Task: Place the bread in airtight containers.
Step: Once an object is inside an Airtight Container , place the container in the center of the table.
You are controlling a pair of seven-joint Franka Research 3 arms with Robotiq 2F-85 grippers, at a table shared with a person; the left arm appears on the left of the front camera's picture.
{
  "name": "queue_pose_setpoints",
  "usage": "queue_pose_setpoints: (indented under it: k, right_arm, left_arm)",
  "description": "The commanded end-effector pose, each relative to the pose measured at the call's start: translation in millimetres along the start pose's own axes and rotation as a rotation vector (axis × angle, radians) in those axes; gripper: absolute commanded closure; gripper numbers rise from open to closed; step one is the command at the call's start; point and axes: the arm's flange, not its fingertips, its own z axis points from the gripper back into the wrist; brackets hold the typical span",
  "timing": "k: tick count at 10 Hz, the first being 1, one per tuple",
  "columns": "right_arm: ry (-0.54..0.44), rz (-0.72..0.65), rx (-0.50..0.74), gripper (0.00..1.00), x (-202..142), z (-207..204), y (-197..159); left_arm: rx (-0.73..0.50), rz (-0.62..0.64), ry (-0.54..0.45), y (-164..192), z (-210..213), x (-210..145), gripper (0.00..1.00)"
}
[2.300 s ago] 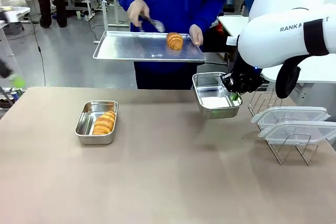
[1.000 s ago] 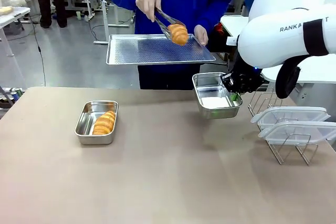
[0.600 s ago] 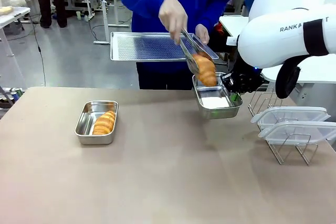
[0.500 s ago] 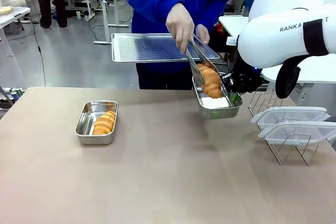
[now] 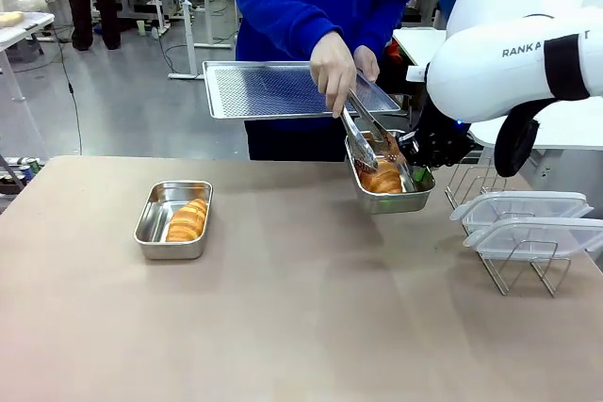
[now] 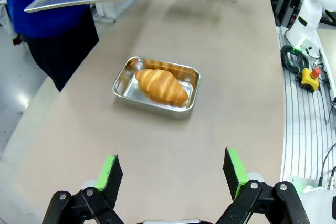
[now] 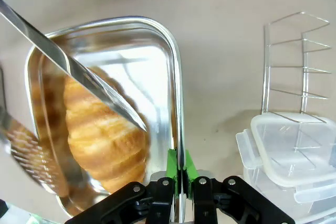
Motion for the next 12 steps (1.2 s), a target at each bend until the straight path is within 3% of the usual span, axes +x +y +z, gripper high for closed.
queue_pose_setpoints:
  k: [1,6,7,12]
  right_arm:
    - [-0.009,-0.015,-0.005,1.00,0.6,3.6,0.4]
    - [-0.009,-0.015,-0.005,1.00,0.6,3.6,0.4]
    - [0.000,0.000,0.000,0.95,0.0,0.0,0.0]
    - [0.032,-0.113,0.005,0.95,-2.1,-65.2,21.1]
  left_arm:
    - [0.002,-0.020,-0.004,-0.9,0.7,-1.3,0.00]
    - [0.002,-0.020,-0.004,-0.9,0.7,-1.3,0.00]
    - [0.002,-0.020,-0.004,-0.9,0.7,-1.3,0.00]
    - [0.002,-0.020,-0.004,-0.9,0.7,-1.3,0.00]
